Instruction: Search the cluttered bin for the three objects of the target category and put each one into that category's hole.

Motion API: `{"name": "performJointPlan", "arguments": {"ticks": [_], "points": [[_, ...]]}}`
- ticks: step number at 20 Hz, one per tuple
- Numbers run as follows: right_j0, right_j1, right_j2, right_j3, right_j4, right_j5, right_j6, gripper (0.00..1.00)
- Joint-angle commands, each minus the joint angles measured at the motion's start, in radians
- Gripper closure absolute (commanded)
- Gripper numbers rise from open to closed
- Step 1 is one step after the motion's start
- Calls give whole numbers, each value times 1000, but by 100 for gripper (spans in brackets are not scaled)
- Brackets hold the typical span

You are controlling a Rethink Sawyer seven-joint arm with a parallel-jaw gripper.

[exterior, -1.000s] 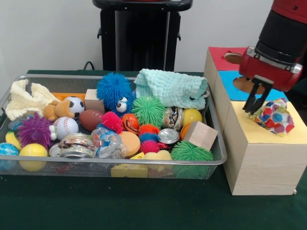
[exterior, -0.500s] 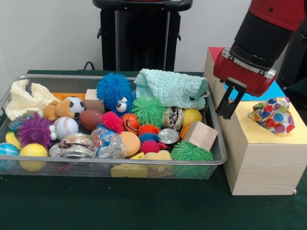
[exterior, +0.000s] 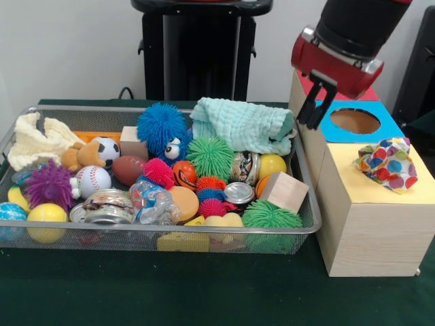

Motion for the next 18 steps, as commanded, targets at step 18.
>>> {"name": "performJointPlan", "arguments": {"ticks": [18], "points": [[-34, -66, 162, 96, 278, -105, 228, 100]]}}
